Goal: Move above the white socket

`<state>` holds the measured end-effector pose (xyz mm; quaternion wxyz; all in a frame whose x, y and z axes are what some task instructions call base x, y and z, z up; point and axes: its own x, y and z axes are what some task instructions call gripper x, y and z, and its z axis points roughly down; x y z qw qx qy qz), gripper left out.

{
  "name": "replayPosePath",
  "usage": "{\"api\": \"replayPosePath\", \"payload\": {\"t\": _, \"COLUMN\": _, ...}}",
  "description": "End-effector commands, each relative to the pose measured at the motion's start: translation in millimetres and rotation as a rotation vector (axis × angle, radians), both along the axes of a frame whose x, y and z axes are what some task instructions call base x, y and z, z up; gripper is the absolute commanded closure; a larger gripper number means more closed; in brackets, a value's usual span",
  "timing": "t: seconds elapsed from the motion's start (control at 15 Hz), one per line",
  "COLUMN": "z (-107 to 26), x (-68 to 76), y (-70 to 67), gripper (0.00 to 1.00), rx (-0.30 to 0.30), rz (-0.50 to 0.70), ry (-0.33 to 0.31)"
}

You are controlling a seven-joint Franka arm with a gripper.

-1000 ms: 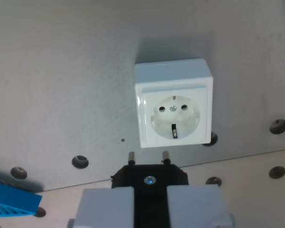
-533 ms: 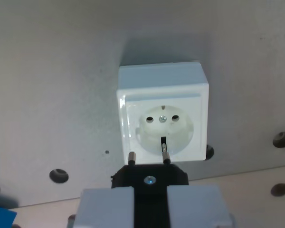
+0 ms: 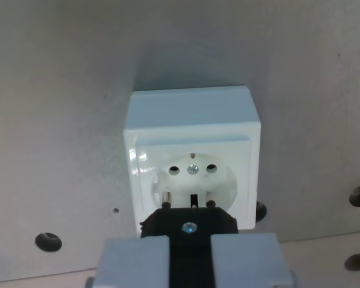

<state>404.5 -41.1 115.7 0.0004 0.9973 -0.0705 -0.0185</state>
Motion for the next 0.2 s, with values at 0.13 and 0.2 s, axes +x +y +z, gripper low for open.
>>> {"api": "replayPosePath", "payload": {"t": 0.13, "z": -7.5, "x": -9.4, "y": -5.7, "gripper": 1.00, "rx": -0.002, "rz": 0.029, "ry": -0.108}}
{"api": "replayPosePath", "payload": {"t": 0.2, "z": -8.2, "x": -10.0, "y": -5.9, "gripper": 1.00, "rx": -0.002, "rz": 0.028, "ry": -0.108}}
